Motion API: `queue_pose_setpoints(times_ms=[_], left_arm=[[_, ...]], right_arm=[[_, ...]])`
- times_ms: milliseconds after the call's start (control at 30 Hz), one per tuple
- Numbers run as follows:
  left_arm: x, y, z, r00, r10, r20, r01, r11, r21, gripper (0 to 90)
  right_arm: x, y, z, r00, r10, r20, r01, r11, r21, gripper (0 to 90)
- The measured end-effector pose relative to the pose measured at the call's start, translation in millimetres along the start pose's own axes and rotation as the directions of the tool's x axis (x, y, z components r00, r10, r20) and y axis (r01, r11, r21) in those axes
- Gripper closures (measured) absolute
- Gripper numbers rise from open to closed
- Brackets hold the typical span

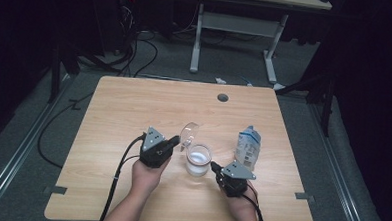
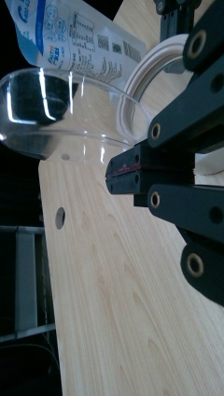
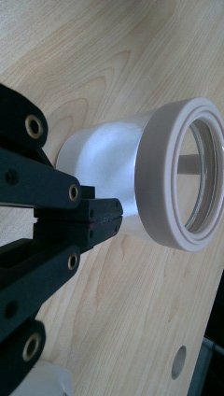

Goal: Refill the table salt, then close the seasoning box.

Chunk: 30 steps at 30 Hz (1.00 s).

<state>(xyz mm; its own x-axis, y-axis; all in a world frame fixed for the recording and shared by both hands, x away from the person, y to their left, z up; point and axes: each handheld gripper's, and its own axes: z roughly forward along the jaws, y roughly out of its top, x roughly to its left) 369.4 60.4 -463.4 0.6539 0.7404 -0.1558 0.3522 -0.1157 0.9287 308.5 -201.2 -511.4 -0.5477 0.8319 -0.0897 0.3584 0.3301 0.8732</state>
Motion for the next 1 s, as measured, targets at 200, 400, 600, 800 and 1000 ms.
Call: queue_pose_setpoints(times_ms=[200, 400, 600, 800, 1000], left_arm=[[-9.3, -5.2, 1.6, 0.9996, 0.02, 0.021, -0.02, 0.9998, 0.008, 90.0], [-1.6, -13.5, -7.0, 0.9997, 0.023, -0.007, -0.023, 0.9995, 0.021, 89.1], [16.5, -30.2, -27.5, 0.9984, 0.018, -0.053, -0.016, 0.9991, 0.038, 86.1], [32.7, -55.0, -48.5, 0.9948, -0.004, -0.102, 0.01, 0.998, 0.063, 80.2], [54.6, -77.5, -76.7, 0.9862, 0.067, -0.151, -0.047, 0.9902, 0.131, 68.0]], right_arm=[[0.0, -0.1, -0.1, 1.0, -0.001, -0.002, 0.001, 1.0, -0.003, 90.0], [0.7, 0.0, -0.2, 1.0, -0.003, 0.001, 0.003, 1.0, -0.004, 90.0], [0.6, -0.1, -0.3, 1.0, -0.004, 0.0, 0.004, 1.0, -0.005, 90.0], [-0.8, 1.7, -2.7, 0.9999, 0.005, 0.009, -0.005, 1.0, -0.011, 90.0], [-8.8, 5.6, -3.4, 0.9993, 0.012, 0.035, -0.012, 1.0, -0.013, 90.0]])
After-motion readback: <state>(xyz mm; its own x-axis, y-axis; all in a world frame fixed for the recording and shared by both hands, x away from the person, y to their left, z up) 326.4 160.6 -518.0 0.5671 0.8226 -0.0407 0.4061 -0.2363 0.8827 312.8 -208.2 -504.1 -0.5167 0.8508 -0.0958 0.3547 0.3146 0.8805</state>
